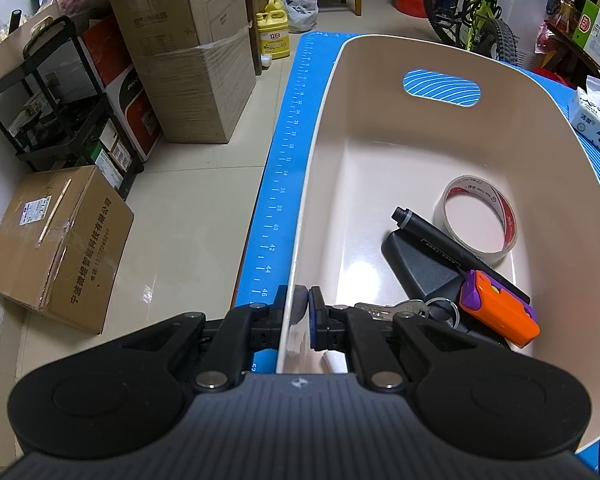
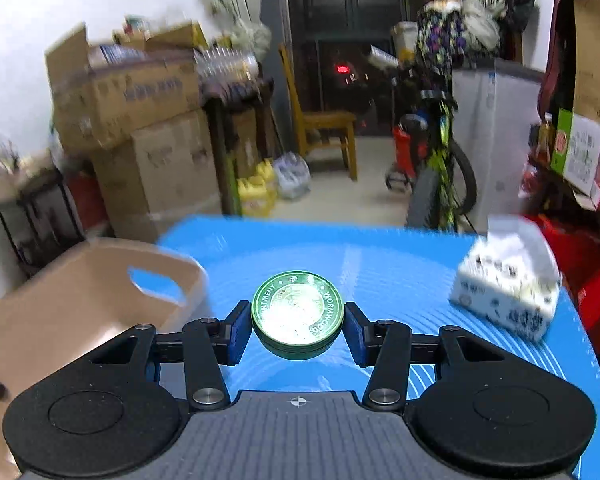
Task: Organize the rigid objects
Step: 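Drop the green tin into the tape roll inside the bin with the right gripper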
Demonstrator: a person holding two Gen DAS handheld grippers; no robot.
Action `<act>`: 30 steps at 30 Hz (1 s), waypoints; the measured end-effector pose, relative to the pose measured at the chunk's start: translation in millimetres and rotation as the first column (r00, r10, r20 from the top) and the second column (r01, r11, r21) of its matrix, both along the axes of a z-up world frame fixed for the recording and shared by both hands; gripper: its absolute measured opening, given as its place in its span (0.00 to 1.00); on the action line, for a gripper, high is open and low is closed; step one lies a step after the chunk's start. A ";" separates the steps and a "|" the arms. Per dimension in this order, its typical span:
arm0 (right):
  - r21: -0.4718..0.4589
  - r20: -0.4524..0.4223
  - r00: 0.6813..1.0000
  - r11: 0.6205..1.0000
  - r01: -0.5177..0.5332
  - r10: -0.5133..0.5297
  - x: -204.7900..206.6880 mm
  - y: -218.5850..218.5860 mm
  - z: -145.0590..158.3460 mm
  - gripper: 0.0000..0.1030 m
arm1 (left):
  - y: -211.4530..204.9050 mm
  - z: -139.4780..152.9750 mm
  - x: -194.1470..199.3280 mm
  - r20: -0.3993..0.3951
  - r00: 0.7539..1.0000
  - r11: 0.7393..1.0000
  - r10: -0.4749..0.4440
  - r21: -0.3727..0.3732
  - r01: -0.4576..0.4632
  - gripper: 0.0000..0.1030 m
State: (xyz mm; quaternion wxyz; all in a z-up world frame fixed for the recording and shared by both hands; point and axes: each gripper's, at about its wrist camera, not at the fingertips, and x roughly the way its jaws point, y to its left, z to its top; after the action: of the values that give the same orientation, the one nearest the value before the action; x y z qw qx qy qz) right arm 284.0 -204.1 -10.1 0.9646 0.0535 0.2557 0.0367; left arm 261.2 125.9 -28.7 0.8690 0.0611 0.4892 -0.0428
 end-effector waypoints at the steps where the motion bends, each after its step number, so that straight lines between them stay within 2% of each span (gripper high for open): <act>1: 0.004 0.020 1.000 1.000 -0.008 0.008 -4.1 3.5 7.9 0.52 | -0.4 -0.3 -0.2 0.000 1.000 1.000 0.001 -0.001 -0.001 0.10; 6: 0.005 0.117 0.990 0.997 -0.080 0.079 -26.1 31.1 42.9 0.52 | -1.2 -0.6 -0.2 0.003 1.000 1.000 0.003 0.004 -0.003 0.11; 10: 0.009 0.111 0.983 0.989 -0.147 0.145 -32.9 57.2 50.9 0.52 | -1.0 -1.1 -0.2 0.007 1.000 1.000 0.004 0.007 -0.004 0.11; 20: -0.018 -0.054 0.961 0.962 -0.272 0.271 -29.6 129.7 18.7 0.52 | -1.3 -1.4 -0.9 0.010 1.000 1.000 0.004 0.013 -0.004 0.11; 30: -0.049 -0.239 0.918 0.940 -0.338 0.317 -21.8 157.9 -19.0 0.52 | -1.2 -0.7 -0.9 0.013 1.000 1.000 0.004 0.015 -0.004 0.11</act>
State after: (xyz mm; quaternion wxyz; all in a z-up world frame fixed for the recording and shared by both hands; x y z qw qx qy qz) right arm 262.2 -46.3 -29.2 0.9105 -0.0295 0.3713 0.1796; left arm 260.3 124.7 -29.4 0.8716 0.0669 0.4842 -0.0370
